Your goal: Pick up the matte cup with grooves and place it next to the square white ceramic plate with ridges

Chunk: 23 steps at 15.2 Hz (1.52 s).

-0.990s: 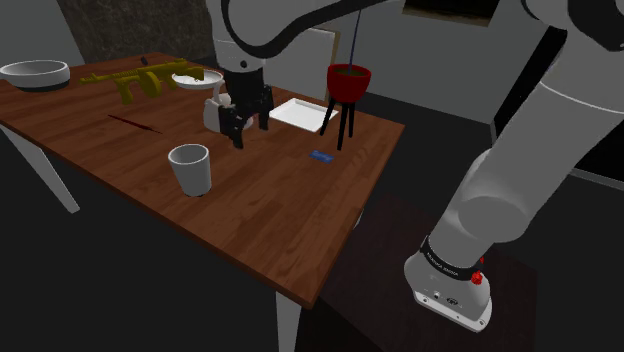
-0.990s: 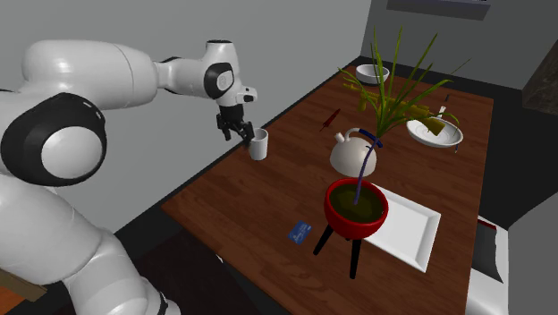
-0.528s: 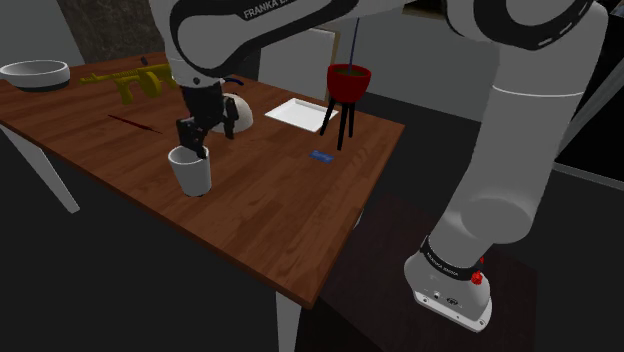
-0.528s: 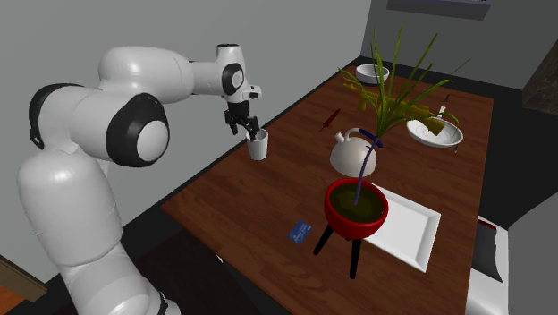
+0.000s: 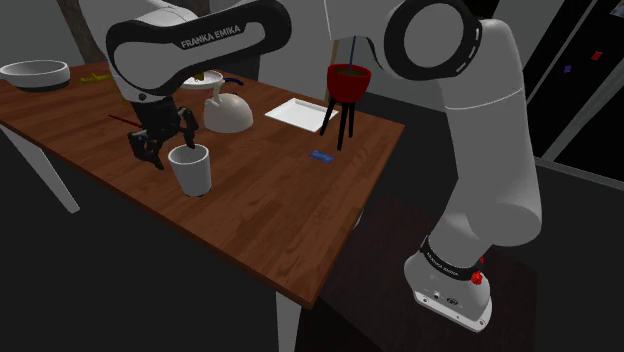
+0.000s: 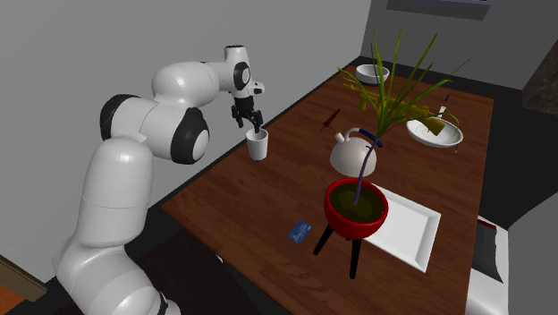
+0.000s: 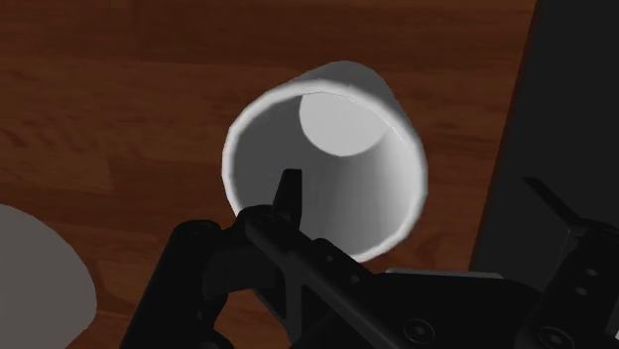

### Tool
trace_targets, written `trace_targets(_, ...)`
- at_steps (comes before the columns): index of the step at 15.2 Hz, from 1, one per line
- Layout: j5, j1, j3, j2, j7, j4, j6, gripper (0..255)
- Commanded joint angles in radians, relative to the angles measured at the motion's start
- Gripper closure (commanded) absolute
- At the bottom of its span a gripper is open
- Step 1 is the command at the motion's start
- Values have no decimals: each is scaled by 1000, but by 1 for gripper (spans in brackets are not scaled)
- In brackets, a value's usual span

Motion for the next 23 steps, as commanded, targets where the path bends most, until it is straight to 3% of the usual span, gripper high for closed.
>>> trace_targets(1,-14,22,-6,49,6,67,-19,0)
trace_targets(8,-26,12,-14,69,16,-3,69,0)
trace_targets(16,-26,12,-14,69,16,-3,68,0)
trace_targets(17,-26,12,-14,69,16,-3,68,255)
trace_targets(23,-26,12,-14,69,16,-2,68,255)
